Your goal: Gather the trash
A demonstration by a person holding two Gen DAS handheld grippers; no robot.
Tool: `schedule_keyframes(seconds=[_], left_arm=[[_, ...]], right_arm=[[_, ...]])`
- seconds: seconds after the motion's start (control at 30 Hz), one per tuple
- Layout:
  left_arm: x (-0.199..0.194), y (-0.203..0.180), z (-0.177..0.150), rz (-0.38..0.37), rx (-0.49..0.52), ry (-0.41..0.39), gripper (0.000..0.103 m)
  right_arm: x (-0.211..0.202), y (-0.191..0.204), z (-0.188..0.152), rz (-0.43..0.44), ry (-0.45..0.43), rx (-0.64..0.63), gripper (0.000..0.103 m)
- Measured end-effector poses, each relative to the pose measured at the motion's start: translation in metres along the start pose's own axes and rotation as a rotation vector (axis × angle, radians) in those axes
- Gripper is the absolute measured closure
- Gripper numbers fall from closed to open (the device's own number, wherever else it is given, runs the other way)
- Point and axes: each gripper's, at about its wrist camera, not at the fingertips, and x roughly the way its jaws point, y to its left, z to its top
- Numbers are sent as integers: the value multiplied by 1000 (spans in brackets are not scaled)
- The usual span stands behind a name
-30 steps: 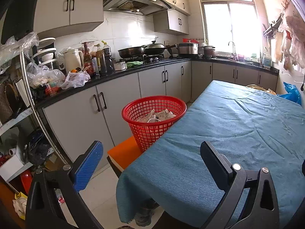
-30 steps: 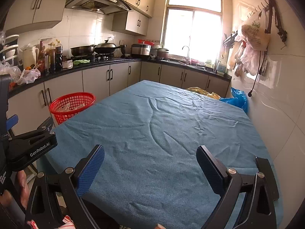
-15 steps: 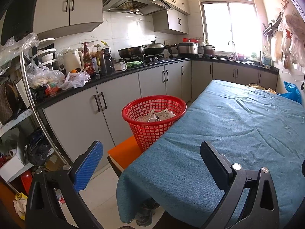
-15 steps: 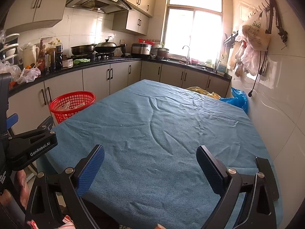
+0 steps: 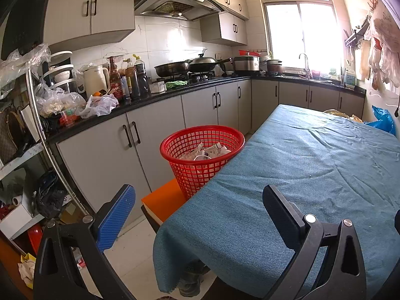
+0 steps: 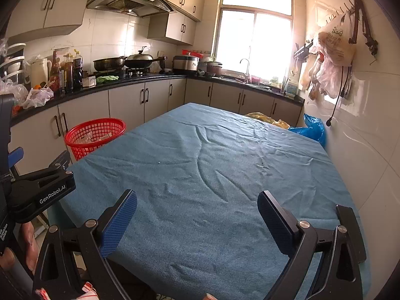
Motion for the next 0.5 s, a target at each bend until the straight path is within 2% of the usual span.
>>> schedule_keyframes(seconds=[0.5], left_arm=[[1, -1, 0, 1, 1, 0, 2]], right_arm=[[2, 0, 0, 5, 6, -3, 4]])
